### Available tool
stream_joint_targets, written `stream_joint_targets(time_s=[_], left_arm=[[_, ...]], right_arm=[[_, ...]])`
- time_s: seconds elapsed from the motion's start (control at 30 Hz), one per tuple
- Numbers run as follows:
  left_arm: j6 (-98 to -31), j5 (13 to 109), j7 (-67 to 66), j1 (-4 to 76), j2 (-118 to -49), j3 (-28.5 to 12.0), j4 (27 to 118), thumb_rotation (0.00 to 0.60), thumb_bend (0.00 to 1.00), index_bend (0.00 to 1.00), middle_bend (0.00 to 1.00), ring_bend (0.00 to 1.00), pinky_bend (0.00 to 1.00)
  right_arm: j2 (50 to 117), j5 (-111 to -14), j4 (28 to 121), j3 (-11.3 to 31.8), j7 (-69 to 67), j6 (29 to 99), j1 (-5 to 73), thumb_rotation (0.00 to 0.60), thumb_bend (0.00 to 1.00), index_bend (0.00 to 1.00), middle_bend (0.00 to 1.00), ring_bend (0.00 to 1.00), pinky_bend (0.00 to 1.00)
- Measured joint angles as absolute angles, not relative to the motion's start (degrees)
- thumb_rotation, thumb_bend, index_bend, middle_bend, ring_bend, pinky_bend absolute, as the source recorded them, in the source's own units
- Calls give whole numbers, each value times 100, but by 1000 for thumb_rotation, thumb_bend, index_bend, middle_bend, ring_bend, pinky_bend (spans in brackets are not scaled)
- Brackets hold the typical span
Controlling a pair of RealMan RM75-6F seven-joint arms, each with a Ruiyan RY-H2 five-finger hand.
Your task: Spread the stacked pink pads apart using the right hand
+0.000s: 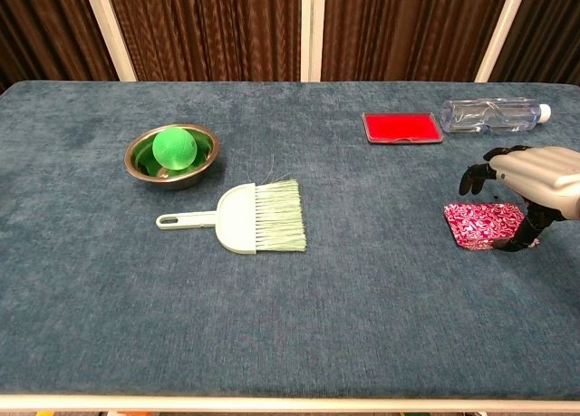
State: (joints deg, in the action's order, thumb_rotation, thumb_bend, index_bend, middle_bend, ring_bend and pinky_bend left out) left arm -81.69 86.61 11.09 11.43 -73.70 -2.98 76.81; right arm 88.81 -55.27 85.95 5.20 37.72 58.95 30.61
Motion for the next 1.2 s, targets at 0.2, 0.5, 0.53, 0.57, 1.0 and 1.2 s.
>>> stream_joint_targets(time_s=[0.2,0.5,0.53,0.57,1.0,1.2], left_arm=[[-8212,8707,1205,1105,-7374,-255,7583,600,0,110,76,43,127],[-8225,8710,1223,1085,-7385,-241,7538,600,0,110,76,43,127],[-8235,8717,1233,1082,-7388,-238,7524,600,0,110,77,43,127],[-8234,8726,1236,1084,-7390,-236,7519,600,0,110,76,43,127],[-8161,8695,1223,1128,-7379,-261,7582,600,0,110,77,42,127],[-8155,8688,1219,1128,-7379,-262,7582,600,0,110,76,43,127]], right_arm=[[8892,-5415,8604,490,3818,5895,3099,600,120,314,296,6,0],[8937,-5371,8585,469,3841,5966,3141,600,130,381,350,31,0],[8942,-5360,8581,468,3845,5971,3147,600,134,383,353,31,0],[8945,-5352,8580,468,3846,5978,3149,600,139,388,357,31,0],[8929,-5440,8629,451,3779,6162,3123,600,154,417,389,47,0],[8874,-5494,8727,481,3763,6245,3126,600,157,424,395,47,0]])
